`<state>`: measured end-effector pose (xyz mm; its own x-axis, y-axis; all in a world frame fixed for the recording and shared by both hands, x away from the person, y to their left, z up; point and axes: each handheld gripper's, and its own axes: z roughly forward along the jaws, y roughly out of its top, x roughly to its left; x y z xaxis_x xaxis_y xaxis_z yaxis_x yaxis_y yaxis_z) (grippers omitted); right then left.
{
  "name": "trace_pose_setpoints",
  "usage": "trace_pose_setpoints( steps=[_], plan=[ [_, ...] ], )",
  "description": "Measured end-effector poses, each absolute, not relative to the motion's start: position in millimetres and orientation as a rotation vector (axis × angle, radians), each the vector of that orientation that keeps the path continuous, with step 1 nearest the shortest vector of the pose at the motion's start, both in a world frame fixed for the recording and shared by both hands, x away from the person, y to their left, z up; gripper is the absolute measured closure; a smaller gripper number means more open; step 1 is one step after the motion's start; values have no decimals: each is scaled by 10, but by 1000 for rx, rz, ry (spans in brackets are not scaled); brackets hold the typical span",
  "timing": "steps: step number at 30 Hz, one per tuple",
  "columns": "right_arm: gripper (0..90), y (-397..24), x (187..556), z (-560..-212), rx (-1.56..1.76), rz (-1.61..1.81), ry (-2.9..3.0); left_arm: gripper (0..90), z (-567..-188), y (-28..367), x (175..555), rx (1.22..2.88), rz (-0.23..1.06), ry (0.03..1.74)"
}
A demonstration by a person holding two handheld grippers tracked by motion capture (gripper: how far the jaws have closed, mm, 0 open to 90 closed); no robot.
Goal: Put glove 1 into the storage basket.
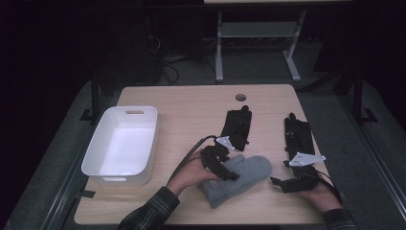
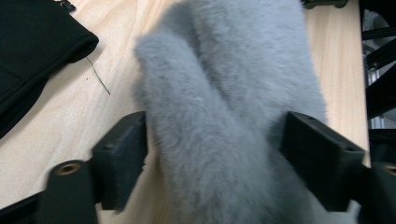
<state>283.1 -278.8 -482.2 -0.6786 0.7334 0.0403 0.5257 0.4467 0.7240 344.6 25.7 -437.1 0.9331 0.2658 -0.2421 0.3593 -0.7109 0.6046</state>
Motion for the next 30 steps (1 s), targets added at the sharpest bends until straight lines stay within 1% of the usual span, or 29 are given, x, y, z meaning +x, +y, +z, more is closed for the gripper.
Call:
trace_pose_setpoints(
  steps=[3,7,10,11,15,19,21,23,30],
  plan=[
    [138,-2787,2831,-4822,1082,1064,2422,130,-4423,218,3430,2440,-188,420],
    [138,-2787,2831,-4823,1082,1063,2421,130,-4517,160,3429,2488,-227,375],
    [138,-2787,2831,-4823,1082,1063,2421,148,-4548,132,3425,2501,-266,382],
    [138,-2787,2831,-4823,1082,1063,2421,167,-4546,130,3420,2498,-265,373],
    [138,-2786,2832,-4823,1083,1063,2421,356,-4531,131,3412,2502,-322,340],
    [138,-2787,2832,-4823,1082,1061,2421,535,-4535,151,3436,2478,-384,382],
    [138,-2787,2832,-4822,1082,1061,2421,598,-4528,178,3455,2461,-414,412],
    [138,-2786,2832,-4822,1084,1063,2421,635,-4516,210,3472,2439,-433,434],
    [139,-2787,2832,-4822,1086,1065,2421,650,-4412,304,3497,2404,-409,465]
  ],
)
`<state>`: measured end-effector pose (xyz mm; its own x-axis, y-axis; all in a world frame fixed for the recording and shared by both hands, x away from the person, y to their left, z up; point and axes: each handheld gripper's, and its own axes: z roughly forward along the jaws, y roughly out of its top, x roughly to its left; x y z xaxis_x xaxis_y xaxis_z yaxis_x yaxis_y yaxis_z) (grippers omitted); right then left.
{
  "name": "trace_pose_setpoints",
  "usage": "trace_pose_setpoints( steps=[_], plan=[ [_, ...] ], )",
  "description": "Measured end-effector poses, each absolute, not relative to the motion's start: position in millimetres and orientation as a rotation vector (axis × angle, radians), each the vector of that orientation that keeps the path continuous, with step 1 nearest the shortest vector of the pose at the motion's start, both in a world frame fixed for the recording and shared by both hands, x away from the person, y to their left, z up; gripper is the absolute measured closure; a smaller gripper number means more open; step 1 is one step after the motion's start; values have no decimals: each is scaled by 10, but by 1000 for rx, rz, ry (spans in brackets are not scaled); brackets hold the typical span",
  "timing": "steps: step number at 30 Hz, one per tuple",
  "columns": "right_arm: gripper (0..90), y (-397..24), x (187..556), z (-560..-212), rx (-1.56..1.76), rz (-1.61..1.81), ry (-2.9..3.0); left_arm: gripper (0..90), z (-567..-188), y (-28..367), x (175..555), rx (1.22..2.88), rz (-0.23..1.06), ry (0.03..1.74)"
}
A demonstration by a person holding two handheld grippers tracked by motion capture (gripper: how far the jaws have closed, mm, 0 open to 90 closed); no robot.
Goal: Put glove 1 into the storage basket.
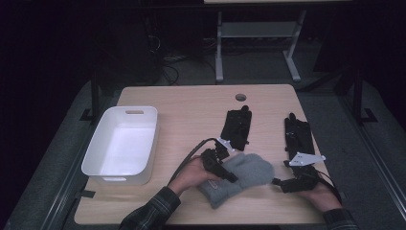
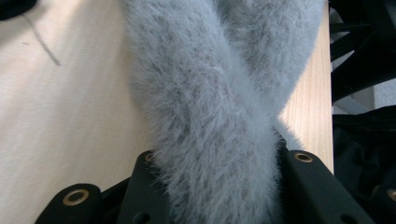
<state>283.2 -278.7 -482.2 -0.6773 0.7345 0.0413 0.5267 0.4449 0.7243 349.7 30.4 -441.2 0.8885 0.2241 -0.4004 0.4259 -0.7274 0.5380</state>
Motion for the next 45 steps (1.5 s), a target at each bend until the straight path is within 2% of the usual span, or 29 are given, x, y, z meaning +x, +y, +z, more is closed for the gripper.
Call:
trace_pose_setpoints(
  steps=[26,35,45],
  plan=[
    [139,-2787,2834,-4823,1081,1064,2420,646,-3444,1462,3753,2256,-168,708],
    [139,-2787,2833,-4823,1083,1064,2420,645,-3195,2045,3775,2190,-83,821],
    [139,-2787,2835,-4822,1092,1060,2416,645,-3079,2786,3770,2104,-9,978]
  ],
)
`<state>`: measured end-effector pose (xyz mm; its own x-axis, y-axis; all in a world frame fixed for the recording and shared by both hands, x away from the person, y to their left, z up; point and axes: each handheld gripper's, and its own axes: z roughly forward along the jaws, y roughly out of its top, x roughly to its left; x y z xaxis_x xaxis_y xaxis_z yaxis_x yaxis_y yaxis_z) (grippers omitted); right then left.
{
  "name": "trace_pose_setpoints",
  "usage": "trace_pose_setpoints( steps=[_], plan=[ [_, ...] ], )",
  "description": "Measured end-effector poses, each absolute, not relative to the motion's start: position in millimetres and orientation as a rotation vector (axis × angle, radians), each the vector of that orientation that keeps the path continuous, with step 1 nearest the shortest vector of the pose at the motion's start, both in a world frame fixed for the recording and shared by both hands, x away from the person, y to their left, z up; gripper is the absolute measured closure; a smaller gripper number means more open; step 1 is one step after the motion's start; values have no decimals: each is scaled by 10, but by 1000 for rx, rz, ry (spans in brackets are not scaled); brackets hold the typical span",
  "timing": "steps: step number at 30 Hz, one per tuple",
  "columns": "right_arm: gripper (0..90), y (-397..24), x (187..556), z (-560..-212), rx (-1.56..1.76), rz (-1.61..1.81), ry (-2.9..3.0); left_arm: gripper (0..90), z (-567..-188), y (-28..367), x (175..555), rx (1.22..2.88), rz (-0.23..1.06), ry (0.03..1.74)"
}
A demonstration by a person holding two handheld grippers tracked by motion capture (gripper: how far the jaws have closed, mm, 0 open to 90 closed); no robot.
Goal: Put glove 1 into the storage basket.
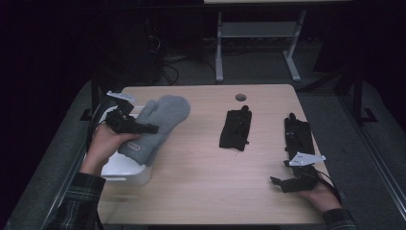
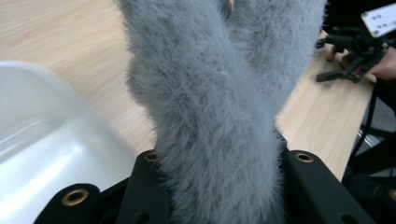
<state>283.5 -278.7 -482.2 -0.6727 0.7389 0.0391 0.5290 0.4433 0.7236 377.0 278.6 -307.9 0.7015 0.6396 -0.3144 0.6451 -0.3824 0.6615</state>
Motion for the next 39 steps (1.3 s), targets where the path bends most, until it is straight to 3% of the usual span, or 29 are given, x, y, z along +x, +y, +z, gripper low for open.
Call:
trace_pose_setpoints(
  steps=[13,27,31,36,39],
  plan=[
    [139,-2787,2839,-4823,1092,1059,2412,645,-3526,3492,3868,2040,-23,1220],
    [139,-2783,2839,-4823,1099,1062,2408,622,-4049,3625,4062,2026,-110,1410],
    [139,-2783,2839,-4823,1099,1063,2408,558,-4144,3603,4099,2080,-105,1465],
    [139,-2783,2839,-4823,1099,1063,2408,401,-4165,3583,4116,2093,-73,1476],
    [139,-2783,2839,-4823,1099,1063,2408,311,-4113,3545,4098,2117,19,1450]
  ],
)
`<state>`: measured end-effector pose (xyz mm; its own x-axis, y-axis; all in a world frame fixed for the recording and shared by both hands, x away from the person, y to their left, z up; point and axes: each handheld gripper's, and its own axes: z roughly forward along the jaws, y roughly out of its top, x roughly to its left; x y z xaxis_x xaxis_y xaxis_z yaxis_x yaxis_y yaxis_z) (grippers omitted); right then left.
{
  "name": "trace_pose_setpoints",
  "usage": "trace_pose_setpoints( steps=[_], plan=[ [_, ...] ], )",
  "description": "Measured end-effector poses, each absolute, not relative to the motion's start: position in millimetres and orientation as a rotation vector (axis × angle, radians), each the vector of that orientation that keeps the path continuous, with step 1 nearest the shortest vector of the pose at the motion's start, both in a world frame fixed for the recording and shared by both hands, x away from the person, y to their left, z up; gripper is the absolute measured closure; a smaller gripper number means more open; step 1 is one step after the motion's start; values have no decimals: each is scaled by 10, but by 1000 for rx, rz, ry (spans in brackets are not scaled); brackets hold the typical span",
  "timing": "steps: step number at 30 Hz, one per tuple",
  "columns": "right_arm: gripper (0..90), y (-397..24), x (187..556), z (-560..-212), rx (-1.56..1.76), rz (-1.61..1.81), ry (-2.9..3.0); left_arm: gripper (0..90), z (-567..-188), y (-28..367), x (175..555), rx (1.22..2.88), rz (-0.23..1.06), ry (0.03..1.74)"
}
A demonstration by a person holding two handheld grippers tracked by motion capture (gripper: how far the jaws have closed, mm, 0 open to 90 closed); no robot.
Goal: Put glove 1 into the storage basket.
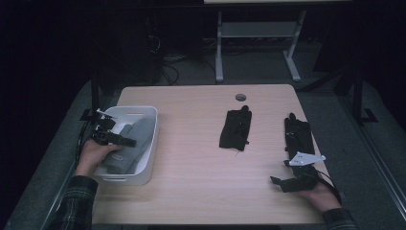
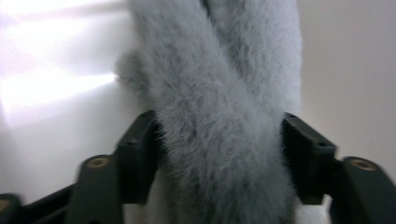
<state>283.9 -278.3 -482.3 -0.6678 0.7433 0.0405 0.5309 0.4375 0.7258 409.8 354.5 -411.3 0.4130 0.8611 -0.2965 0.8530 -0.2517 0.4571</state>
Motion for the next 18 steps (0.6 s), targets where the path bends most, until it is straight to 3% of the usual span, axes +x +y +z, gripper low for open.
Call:
trace_pose_setpoints(
  steps=[12,18],
  plan=[
    [139,-2783,2839,-4823,1099,1063,2408,177,-3910,3545,4041,2100,178,1421],
    [139,-2783,2839,-4823,1100,1062,2408,174,-3710,3400,3974,2094,221,1337]
  ],
)
